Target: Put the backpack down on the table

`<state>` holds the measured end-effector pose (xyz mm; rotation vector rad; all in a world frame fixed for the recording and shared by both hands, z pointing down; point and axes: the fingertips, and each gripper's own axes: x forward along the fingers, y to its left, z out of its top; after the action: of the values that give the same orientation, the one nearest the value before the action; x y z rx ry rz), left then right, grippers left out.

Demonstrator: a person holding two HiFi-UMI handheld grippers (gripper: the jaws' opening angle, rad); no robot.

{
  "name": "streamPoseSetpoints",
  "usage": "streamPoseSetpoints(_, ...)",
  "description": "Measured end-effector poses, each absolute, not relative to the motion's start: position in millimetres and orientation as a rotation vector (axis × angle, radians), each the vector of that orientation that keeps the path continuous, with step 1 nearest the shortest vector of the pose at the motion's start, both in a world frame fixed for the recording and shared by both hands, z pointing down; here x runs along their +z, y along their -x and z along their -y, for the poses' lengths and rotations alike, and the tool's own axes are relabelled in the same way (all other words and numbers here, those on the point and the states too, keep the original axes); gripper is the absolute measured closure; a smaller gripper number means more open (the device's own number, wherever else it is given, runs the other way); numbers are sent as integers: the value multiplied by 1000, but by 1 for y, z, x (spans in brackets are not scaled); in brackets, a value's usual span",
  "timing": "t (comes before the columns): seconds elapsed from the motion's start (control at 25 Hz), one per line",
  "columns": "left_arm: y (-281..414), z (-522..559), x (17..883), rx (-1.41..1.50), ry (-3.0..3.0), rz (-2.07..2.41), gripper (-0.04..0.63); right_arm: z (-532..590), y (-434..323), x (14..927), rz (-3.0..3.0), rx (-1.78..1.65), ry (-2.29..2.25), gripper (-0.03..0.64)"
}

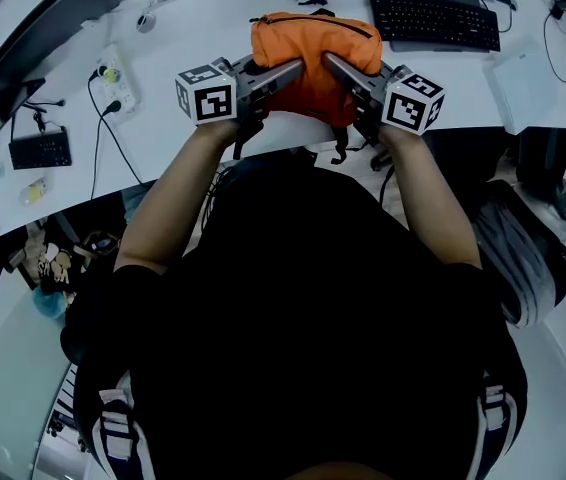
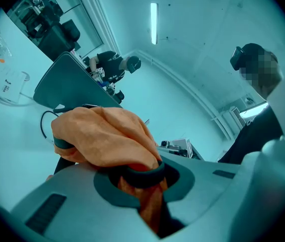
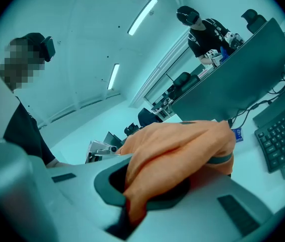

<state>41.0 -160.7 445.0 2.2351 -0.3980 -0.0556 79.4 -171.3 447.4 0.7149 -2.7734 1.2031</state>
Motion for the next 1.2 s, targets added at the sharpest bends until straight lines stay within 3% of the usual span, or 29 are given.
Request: streamPoseSetpoints(1.2, -24, 190, 521, 4, -2087, 401, 522, 199, -63, 527, 2630, 1505, -707, 581)
